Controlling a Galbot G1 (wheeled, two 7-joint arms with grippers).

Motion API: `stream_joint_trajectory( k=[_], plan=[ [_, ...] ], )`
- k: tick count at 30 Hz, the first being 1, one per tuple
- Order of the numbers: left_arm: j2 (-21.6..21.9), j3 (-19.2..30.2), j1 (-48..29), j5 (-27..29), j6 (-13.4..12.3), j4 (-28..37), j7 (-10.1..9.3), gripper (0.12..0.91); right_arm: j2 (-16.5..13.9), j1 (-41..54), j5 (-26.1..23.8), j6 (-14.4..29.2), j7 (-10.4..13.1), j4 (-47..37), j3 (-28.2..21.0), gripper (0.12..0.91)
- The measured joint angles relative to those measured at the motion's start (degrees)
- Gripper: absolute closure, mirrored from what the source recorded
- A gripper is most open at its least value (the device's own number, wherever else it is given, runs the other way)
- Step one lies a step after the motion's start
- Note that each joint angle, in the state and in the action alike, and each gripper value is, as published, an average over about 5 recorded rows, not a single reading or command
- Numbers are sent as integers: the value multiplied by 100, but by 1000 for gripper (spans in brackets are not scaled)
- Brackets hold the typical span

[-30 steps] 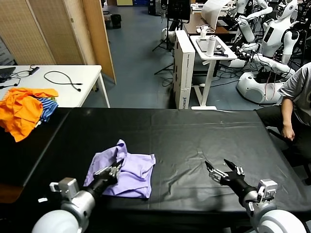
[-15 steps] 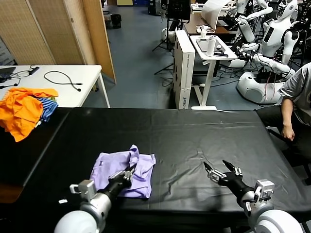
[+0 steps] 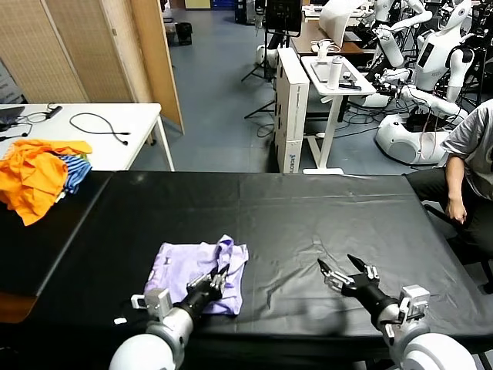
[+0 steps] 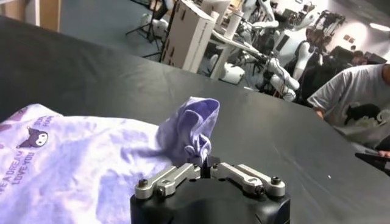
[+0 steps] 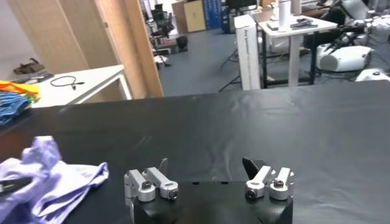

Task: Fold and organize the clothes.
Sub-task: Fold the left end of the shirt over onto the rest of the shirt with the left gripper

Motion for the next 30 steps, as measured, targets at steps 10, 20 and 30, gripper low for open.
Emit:
stream_joint_trajectory(
  k=[10,20,30],
  plan=[
    [90,-159,40,151,-166,-344,63,130,-255,573,125,-32,62,-225,-648,118],
    [598,-892,69,494,-446,-307,88,123,-352,1815,63,-78,3,-726,-2075,118],
    [563,-1037,153,755,-544,-109,106,123,-348,3125,-476,-43,-189,-1337,-3583,118]
  ],
)
